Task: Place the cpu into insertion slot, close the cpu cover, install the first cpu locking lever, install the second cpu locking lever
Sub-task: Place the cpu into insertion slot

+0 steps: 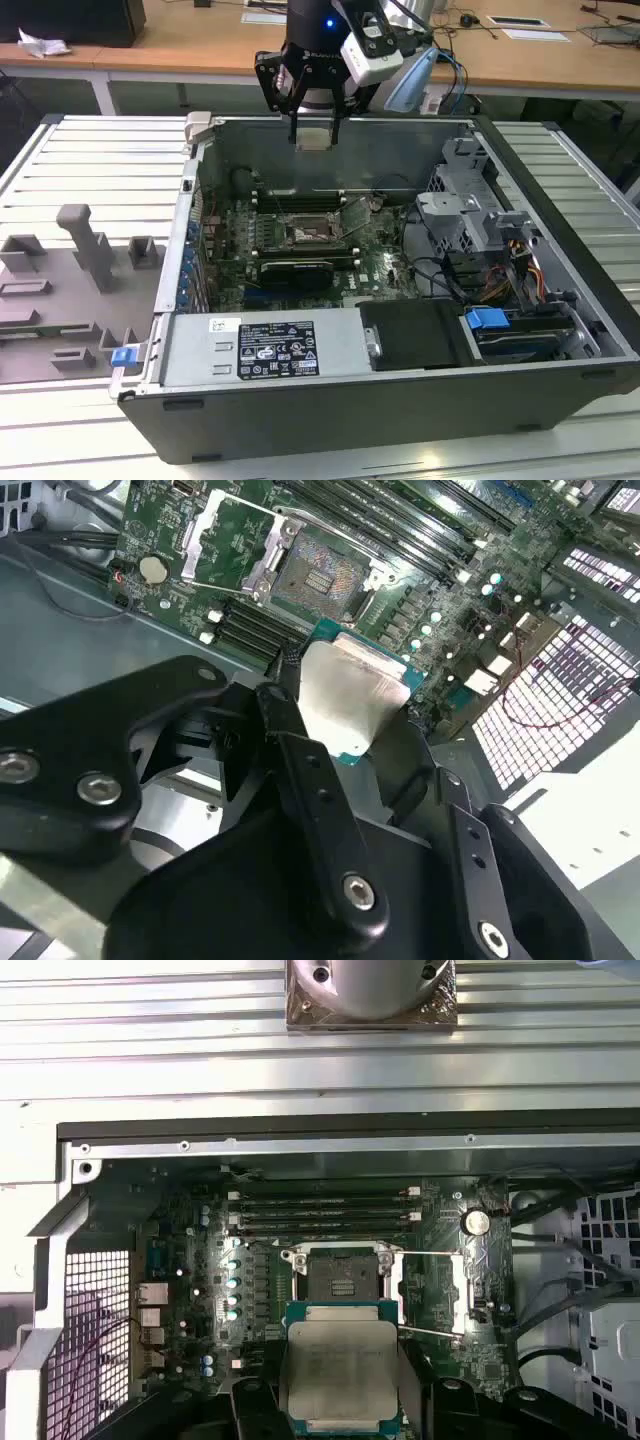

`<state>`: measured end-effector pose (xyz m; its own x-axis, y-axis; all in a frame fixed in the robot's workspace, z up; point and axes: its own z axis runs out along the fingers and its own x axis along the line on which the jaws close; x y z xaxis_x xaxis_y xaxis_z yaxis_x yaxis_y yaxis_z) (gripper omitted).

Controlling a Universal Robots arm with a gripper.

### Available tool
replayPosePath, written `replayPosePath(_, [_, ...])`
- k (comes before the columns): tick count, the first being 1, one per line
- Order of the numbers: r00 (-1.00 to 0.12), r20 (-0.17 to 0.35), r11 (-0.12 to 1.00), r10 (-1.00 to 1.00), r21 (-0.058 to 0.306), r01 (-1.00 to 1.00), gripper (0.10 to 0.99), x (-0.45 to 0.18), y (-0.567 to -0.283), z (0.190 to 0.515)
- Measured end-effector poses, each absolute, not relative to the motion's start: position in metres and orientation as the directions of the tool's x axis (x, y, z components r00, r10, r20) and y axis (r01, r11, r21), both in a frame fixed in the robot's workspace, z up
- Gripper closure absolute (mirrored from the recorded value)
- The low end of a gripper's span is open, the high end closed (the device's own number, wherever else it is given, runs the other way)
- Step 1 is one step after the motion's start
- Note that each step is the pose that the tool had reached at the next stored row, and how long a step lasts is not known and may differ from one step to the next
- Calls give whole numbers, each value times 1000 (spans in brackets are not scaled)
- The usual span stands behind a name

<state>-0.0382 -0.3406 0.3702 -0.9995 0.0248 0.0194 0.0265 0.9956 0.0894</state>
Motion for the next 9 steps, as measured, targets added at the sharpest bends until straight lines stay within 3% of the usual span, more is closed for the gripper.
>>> replayPosePath(9, [-997, 19, 993, 78, 89, 79, 557, -39, -341, 369])
